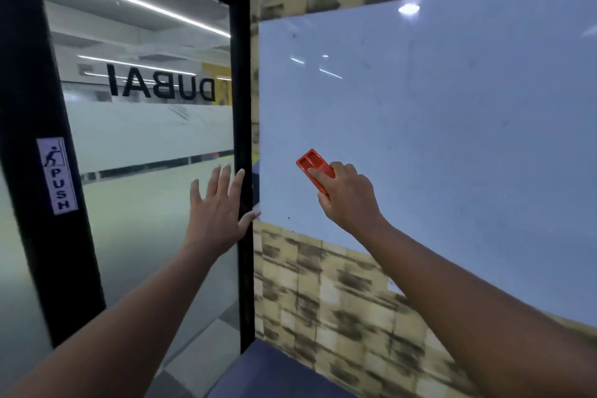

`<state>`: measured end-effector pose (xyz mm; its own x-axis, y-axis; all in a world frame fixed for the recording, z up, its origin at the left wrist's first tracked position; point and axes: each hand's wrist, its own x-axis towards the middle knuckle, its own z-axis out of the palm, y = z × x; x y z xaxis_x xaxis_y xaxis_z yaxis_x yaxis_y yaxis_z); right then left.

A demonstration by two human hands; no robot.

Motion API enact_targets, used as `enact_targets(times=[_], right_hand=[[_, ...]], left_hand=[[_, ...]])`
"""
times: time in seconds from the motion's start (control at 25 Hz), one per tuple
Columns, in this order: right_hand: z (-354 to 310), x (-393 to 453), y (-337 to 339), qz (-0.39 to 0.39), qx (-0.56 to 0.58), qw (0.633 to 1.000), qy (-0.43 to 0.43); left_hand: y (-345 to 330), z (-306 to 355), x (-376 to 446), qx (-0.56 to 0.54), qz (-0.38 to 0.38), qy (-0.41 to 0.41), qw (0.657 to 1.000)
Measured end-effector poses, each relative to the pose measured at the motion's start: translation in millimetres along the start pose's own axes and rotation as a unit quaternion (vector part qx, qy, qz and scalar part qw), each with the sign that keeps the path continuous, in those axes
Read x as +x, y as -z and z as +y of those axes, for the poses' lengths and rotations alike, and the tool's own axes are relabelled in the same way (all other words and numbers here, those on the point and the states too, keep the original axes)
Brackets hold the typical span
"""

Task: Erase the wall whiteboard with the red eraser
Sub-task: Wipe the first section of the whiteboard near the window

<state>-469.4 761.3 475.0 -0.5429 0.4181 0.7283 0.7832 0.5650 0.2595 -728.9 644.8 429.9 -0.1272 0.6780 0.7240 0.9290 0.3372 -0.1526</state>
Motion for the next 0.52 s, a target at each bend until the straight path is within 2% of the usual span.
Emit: enact_targets(times=[0.2, 0.32, 0.52], right_hand=[[-12.5, 106.8, -70.2, 0.044, 0.001, 0.998, 0.054], [-25.0, 161.7, -121.0, 0.056, -0.014, 0.995, 0.082], [-34.6, 263.2, -201.5, 0.093, -0.035, 0.991, 0.092]], left_hand=[[-43.1, -60.3, 79.0, 0.027, 0.065, 0.004, 0.998], [-80.8, -100.3, 123.9, 0.041, 0.076, 0.017, 0.996], [-158.2, -156.0, 210.4, 0.061, 0.081, -0.01, 0.995]])
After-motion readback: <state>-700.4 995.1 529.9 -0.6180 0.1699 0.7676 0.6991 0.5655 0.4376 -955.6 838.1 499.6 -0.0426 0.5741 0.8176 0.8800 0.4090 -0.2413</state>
